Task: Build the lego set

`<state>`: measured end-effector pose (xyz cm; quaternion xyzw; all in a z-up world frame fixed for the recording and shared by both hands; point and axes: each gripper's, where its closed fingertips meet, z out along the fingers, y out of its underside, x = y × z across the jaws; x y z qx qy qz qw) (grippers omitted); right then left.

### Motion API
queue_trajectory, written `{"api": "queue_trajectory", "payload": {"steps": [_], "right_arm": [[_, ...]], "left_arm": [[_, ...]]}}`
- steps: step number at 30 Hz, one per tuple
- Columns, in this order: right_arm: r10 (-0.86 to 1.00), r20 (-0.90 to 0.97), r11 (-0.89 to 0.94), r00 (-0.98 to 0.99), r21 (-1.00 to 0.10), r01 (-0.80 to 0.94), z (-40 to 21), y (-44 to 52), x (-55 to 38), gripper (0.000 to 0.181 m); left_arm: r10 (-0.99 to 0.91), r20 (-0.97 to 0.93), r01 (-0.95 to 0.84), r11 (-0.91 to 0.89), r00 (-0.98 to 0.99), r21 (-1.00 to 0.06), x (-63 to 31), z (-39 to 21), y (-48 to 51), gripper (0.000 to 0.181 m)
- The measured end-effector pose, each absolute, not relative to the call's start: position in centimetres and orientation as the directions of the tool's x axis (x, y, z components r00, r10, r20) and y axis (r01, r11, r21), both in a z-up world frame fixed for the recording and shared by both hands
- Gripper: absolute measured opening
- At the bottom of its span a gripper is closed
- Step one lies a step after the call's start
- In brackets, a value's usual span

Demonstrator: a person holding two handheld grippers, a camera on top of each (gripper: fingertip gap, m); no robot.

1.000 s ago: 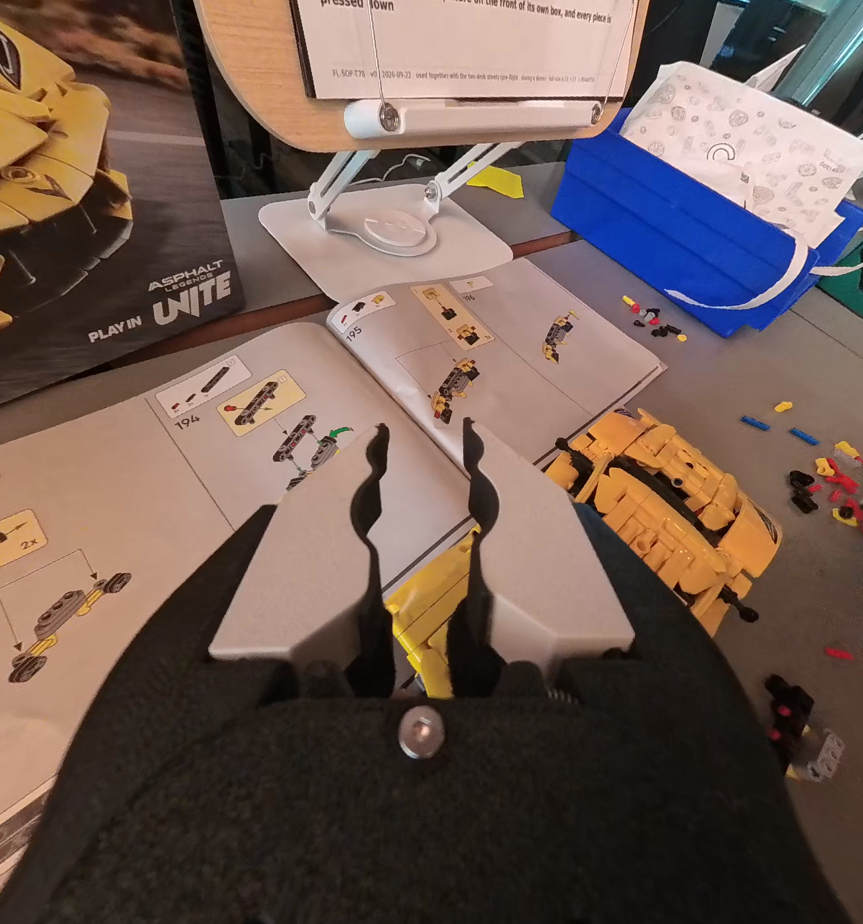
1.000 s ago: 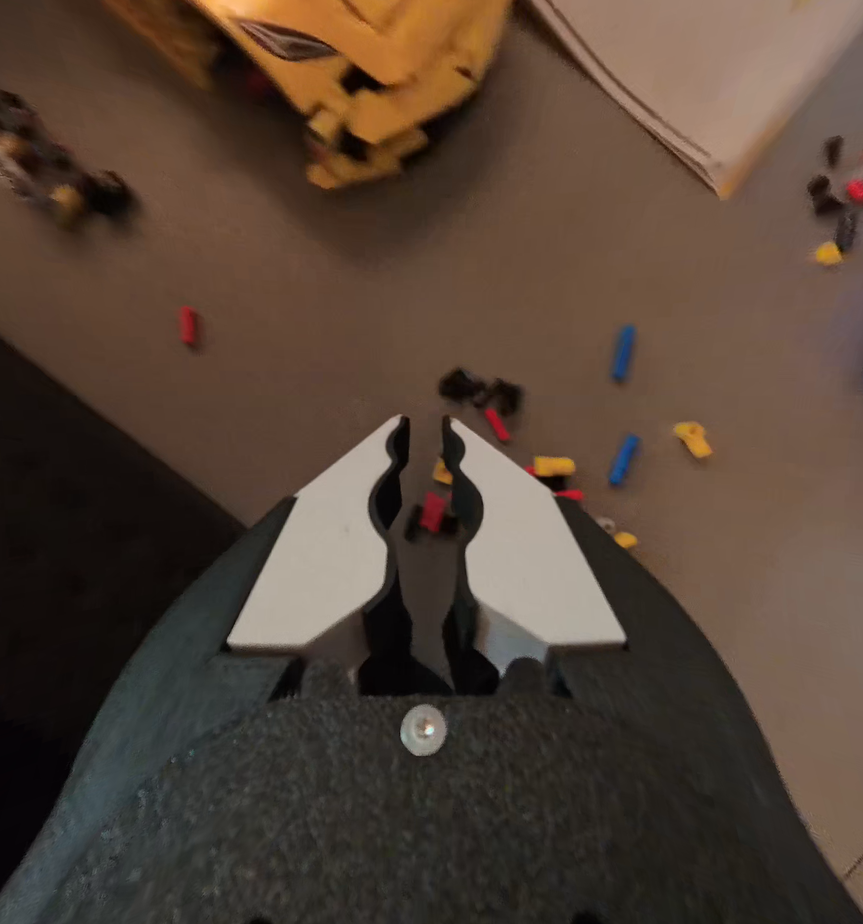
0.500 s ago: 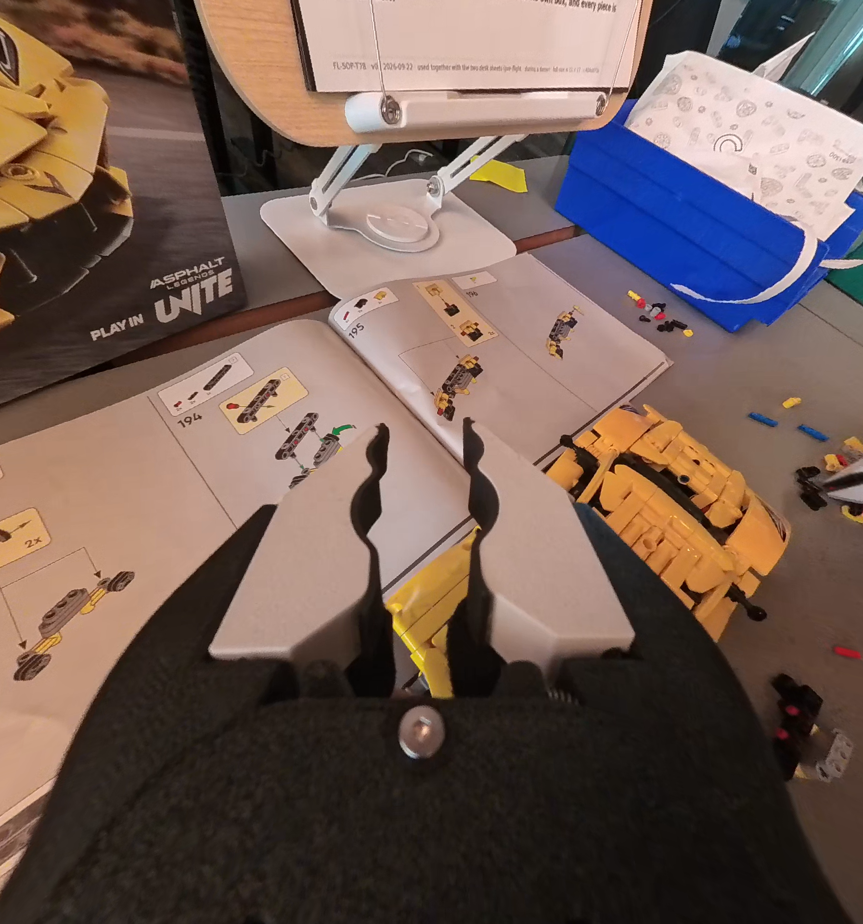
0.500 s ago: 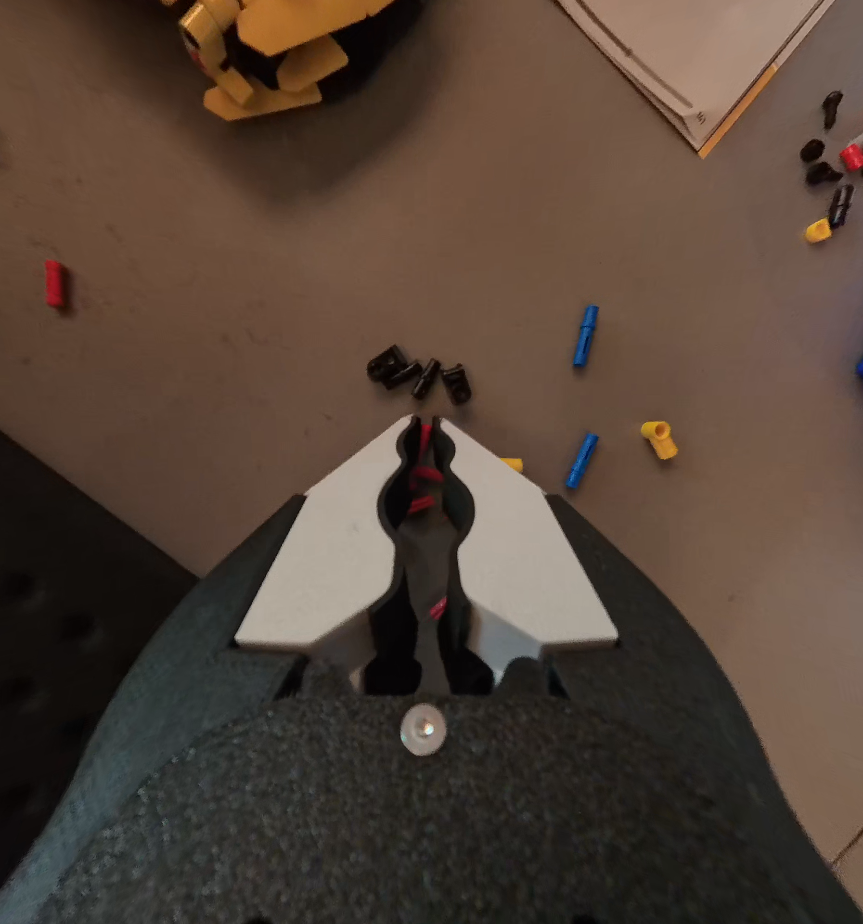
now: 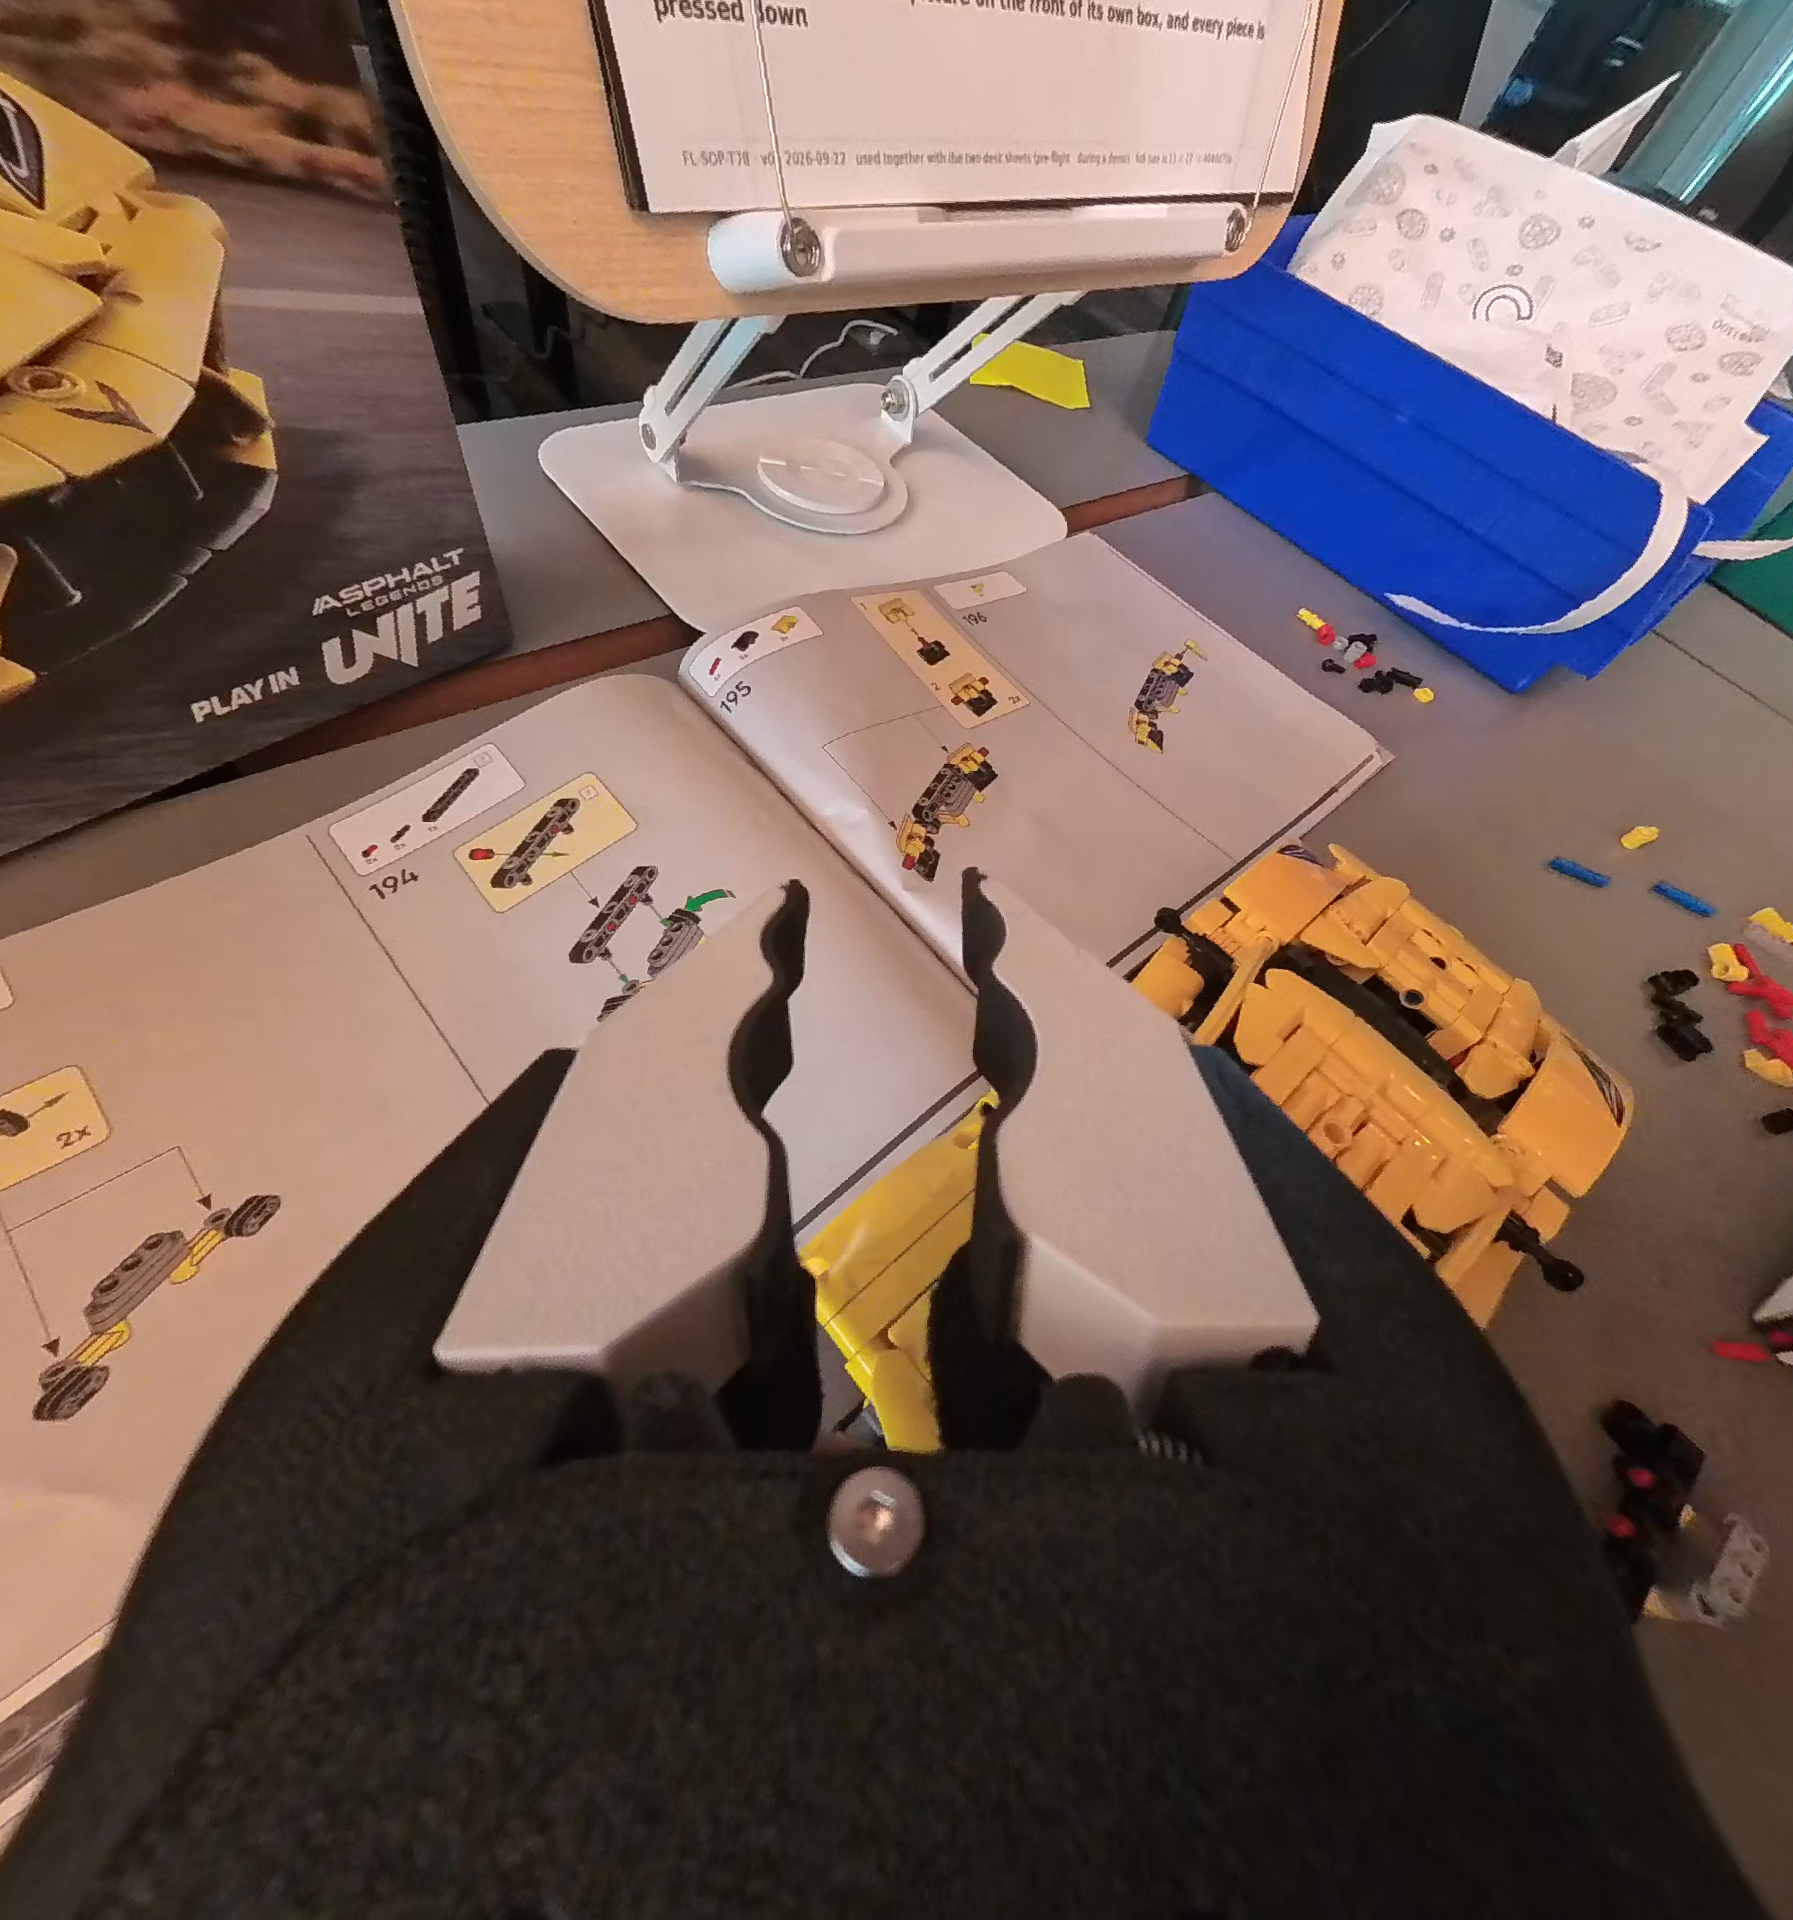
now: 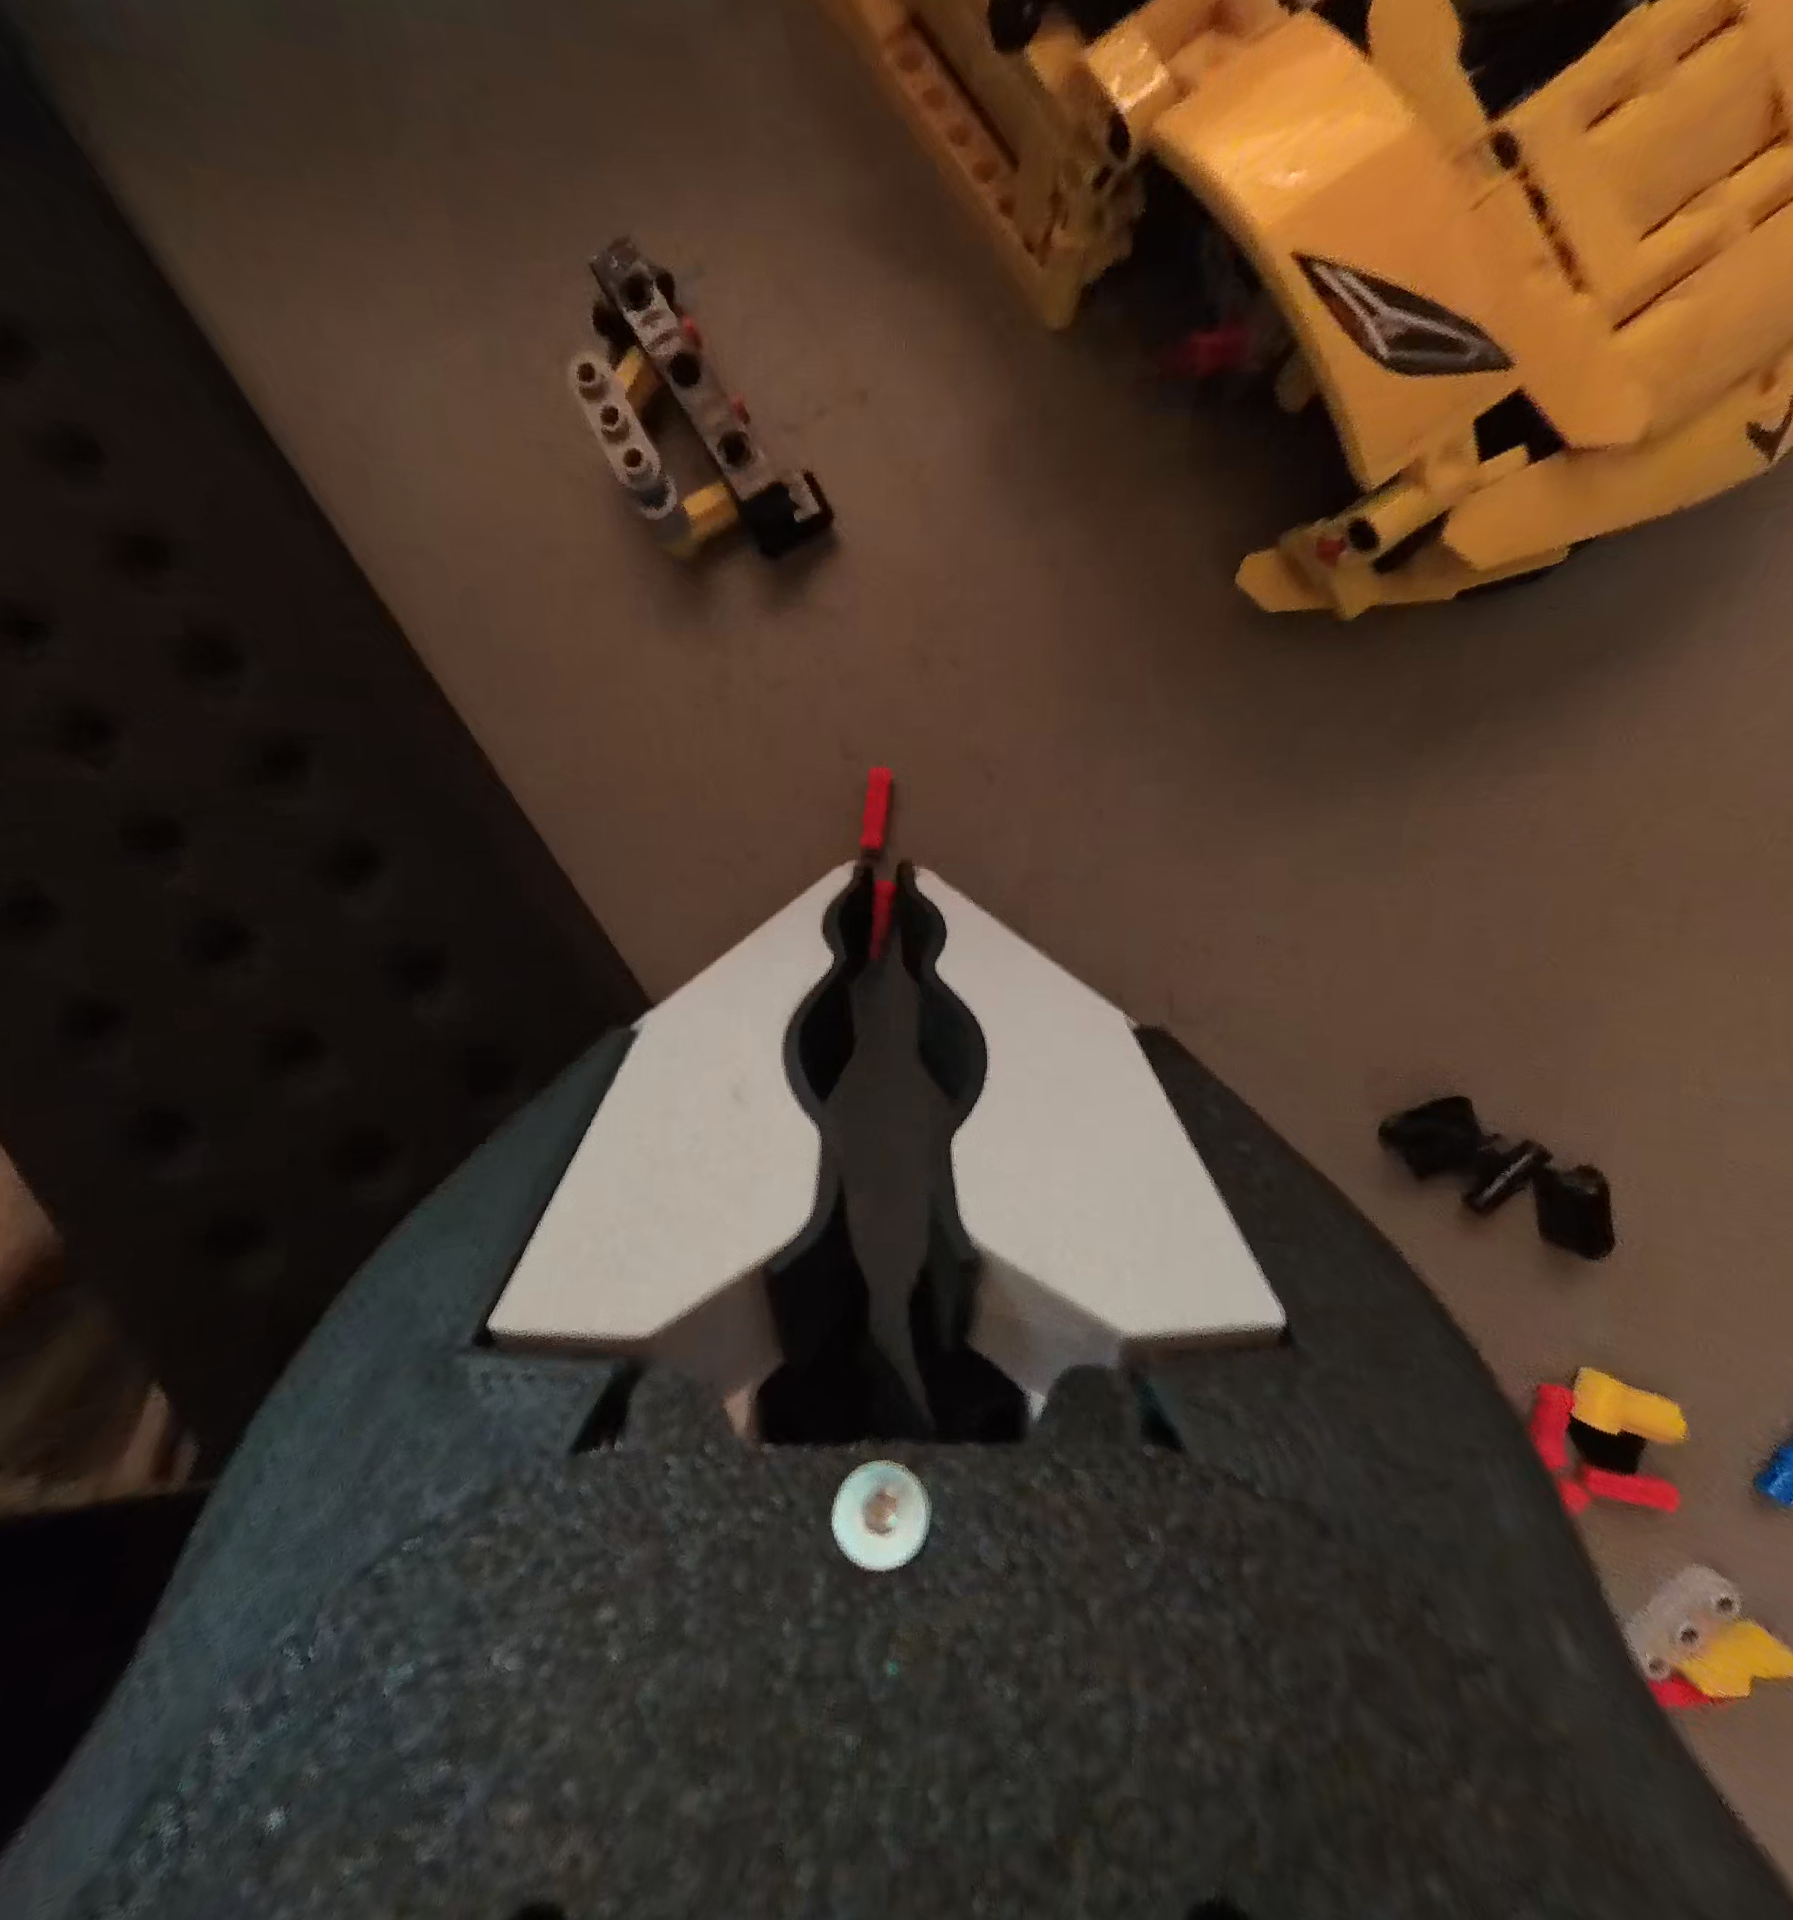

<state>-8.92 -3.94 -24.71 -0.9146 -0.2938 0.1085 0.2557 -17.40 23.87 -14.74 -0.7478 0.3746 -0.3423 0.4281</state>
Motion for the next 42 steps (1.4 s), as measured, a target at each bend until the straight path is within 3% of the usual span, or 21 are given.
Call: {"api": "queue_trajectory", "payload": {"steps": [4,16,27,34,37,40,42], "right_arm": [[0.575,-0.090,-0.712,0.813,-0.545,0.443,-24.0,-4.4,-8.7,0.019],[0.184,0.000,-0.797,0.983,-0.585,0.149,-22.5,-5.8,4.8,0.009],[0.207,0.048,-0.818,0.977,-0.539,0.200,-24.3,-5.0,5.2,0.019],[0.223,0.095,-0.819,0.970,-0.521,0.240,-24.5,-5.1,5.2,0.014],[0.321,0.052,-0.768,0.946,-0.570,0.291,-22.8,-4.5,2.1,0.014],[0.531,-0.081,-0.716,0.844,-0.576,0.395,-22.6,-5.5,-4.8,0.014],[0.591,-0.031,-0.683,0.806,-0.551,0.480,-23.5,-5.8,-6.4,0.014]], "left_arm": [[-0.853,0.192,-0.263,-0.352,0.485,-0.899,-17.4,-14.6,23.9,0.029],[-0.857,0.177,-0.277,-0.342,0.484,-0.898,-17.2,-14.8,23.7,0.029],[-0.855,0.183,-0.279,-0.350,0.486,-0.894,-17.3,-15.1,23.9,0.029],[-0.854,0.180,-0.281,-0.349,0.488,-0.894,-17.3,-15.1,23.9,0.029],[-0.854,0.181,-0.281,-0.349,0.487,-0.894,-17.3,-15.1,23.9,0.029],[-0.856,0.177,-0.285,-0.347,0.486,-0.894,-17.3,-15.2,23.8,0.029],[-0.857,0.176,-0.287,-0.346,0.485,-0.893,-17.2,-15.2,23.8,0.029]]}}
